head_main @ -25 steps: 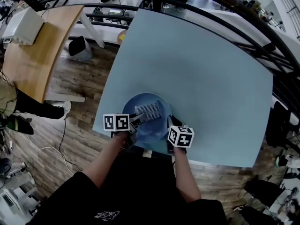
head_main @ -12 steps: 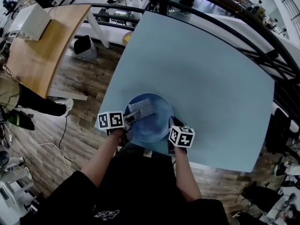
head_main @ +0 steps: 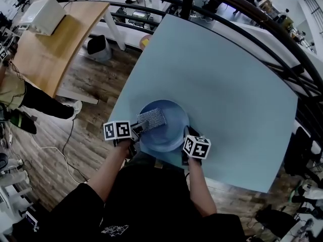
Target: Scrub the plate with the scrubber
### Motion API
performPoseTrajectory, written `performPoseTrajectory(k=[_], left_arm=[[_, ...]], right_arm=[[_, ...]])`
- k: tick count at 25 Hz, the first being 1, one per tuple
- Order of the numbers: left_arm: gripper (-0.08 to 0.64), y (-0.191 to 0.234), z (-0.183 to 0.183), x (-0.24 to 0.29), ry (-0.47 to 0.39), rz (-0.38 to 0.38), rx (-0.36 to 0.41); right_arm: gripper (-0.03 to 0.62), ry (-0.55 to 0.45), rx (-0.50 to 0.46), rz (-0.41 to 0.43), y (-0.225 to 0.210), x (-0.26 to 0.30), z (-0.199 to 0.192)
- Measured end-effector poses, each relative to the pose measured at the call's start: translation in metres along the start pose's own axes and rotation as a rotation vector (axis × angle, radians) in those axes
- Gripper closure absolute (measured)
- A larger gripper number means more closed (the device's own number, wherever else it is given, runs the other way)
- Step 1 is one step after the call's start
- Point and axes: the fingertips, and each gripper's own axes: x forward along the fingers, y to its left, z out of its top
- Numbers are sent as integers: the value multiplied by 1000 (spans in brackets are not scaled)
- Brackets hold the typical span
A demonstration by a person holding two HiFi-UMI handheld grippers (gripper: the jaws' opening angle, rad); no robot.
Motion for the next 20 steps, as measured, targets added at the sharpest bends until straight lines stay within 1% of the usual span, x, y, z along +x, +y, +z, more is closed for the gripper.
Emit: performPoseTrajectory(k=[11,20], left_arm=[[477,22,-19,-32,-34,51,-111],[477,25,-49,-48,-5,66,-113]], right_arm=[[571,7,-27,17,2,4,2],[571,18,-46,33,4,6,5]])
